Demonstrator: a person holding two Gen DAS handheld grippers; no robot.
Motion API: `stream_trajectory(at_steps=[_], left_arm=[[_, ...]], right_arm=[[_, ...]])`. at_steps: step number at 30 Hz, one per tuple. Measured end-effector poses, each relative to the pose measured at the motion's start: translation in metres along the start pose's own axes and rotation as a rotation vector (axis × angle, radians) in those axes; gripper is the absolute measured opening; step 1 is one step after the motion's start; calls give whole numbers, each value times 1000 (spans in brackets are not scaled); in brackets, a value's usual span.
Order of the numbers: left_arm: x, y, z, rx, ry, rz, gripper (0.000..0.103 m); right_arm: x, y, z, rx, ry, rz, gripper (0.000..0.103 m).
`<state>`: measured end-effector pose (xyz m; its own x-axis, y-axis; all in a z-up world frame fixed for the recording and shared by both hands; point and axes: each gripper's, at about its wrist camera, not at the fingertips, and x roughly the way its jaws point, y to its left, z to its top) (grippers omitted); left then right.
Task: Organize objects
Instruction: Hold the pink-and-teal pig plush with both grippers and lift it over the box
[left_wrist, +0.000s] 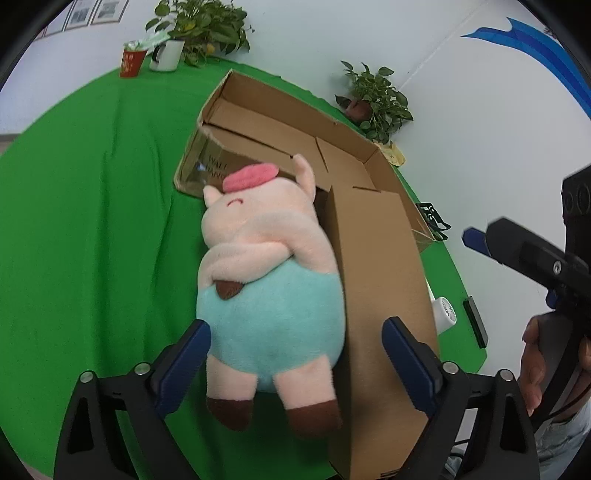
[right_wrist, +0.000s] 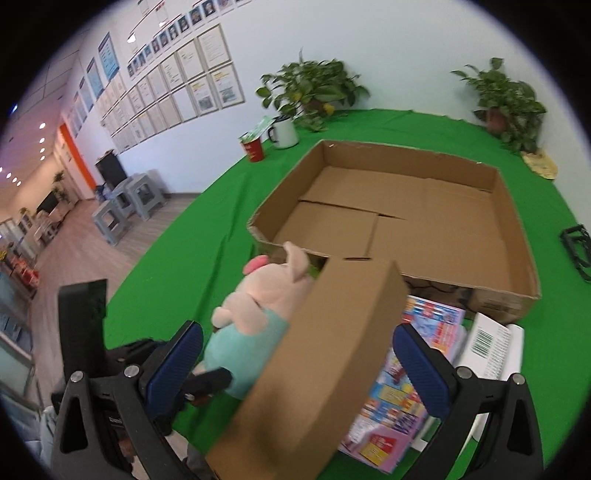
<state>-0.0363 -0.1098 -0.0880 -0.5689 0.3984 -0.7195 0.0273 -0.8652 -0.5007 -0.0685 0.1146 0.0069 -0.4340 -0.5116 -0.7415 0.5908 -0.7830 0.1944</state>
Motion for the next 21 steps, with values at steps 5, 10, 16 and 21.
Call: stream_trajectory(at_steps=[5, 10, 16, 21], left_arm=[[18, 14, -1, -31, -2, 3, 85], [24, 21, -1, -55, -17, -10, 69], [13, 17, -1, -54, -51, -4, 52], [-10, 21, -13, -62, -86, 17, 39]], right_arm=[[36, 22, 13, -72, 86, 9, 102], [61, 31, 14, -95, 162, 40, 102], [81, 42, 7, -115, 226, 55, 102], [97, 59, 0, -130, 268, 91, 102]])
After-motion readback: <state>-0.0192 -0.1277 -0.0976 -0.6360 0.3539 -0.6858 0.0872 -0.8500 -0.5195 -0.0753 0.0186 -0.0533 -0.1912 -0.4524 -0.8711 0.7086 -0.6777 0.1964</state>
